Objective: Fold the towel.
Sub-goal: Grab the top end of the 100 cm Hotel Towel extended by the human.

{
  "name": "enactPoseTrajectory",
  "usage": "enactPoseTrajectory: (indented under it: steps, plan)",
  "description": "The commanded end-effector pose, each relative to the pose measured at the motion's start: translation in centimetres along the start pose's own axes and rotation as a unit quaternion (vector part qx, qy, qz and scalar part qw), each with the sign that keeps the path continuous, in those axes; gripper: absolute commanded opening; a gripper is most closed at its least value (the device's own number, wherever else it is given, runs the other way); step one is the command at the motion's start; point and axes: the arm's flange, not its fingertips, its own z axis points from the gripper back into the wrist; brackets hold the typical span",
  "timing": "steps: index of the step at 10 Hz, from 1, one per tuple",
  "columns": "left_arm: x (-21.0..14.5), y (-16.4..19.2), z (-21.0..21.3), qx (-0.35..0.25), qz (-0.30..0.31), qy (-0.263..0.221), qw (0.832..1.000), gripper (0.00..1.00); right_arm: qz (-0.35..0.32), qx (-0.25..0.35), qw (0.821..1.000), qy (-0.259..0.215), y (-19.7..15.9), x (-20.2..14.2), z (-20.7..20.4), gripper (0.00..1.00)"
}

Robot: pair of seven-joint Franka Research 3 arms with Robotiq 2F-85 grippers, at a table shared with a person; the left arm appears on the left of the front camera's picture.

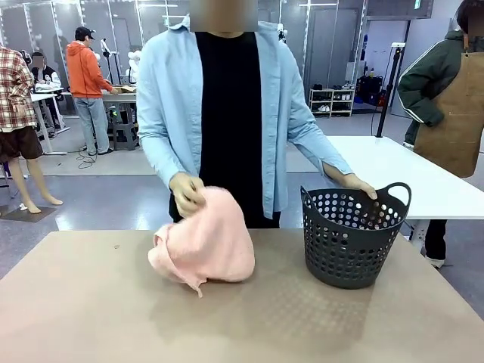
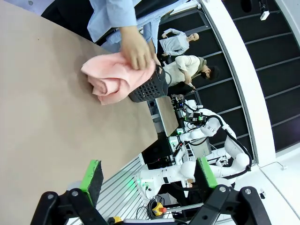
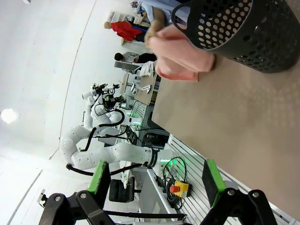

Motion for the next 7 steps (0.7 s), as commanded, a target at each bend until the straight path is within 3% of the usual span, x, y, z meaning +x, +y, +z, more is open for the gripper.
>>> enactPoseTrajectory:
  steps: [1,7]
  plan:
    - [-0.04,0.06,0.01,-0.012,-0.007,-0.005,1.000,1.00,0.006,0.009,1.000,-0.004,0.07,0.07,0.12,1.00]
    - [-0.04,0.06,0.01,-0.012,-0.007,-0.005,1.000,1.00,0.006,0.009,1.000,-0.004,0.07,0.07,0.12,1.00]
